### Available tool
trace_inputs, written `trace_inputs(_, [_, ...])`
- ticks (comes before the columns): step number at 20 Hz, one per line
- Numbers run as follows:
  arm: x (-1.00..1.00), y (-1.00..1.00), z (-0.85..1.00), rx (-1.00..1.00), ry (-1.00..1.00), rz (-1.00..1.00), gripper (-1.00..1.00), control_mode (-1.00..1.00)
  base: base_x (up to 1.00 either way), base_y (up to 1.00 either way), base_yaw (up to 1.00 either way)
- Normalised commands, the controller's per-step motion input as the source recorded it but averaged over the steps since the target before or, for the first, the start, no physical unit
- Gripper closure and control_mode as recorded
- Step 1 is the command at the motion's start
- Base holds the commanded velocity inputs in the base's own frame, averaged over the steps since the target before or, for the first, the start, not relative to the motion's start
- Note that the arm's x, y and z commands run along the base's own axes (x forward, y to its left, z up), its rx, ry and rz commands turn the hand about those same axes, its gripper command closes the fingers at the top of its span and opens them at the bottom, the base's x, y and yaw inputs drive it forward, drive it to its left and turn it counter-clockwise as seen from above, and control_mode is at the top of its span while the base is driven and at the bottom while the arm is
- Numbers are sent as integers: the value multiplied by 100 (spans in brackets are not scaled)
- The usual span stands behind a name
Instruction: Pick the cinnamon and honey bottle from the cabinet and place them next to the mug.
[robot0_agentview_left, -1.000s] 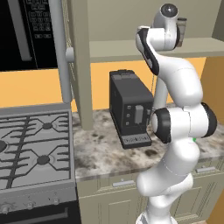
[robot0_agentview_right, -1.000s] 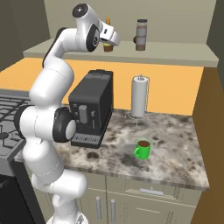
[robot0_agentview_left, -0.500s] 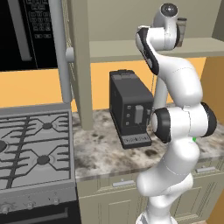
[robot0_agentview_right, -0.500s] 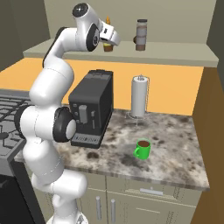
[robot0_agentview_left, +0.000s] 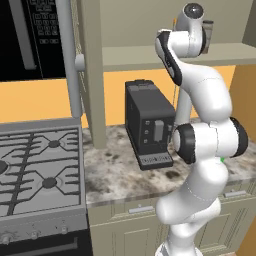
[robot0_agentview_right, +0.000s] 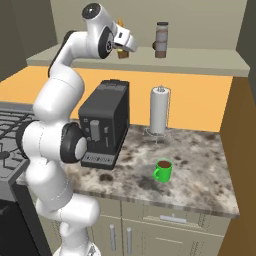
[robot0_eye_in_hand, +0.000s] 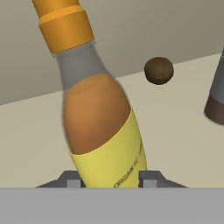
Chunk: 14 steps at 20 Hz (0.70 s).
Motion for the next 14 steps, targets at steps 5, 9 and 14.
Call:
trace_inputs(5, [-94, -6, 0, 5, -1, 0, 100, -100, 0, 0, 0])
trace_inputs(9, [-100, 0, -4, 5, -2, 0, 100, -100, 0, 0, 0])
trace_inputs(14, [-100, 0, -2, 4, -3, 0, 100, -100, 0, 0, 0])
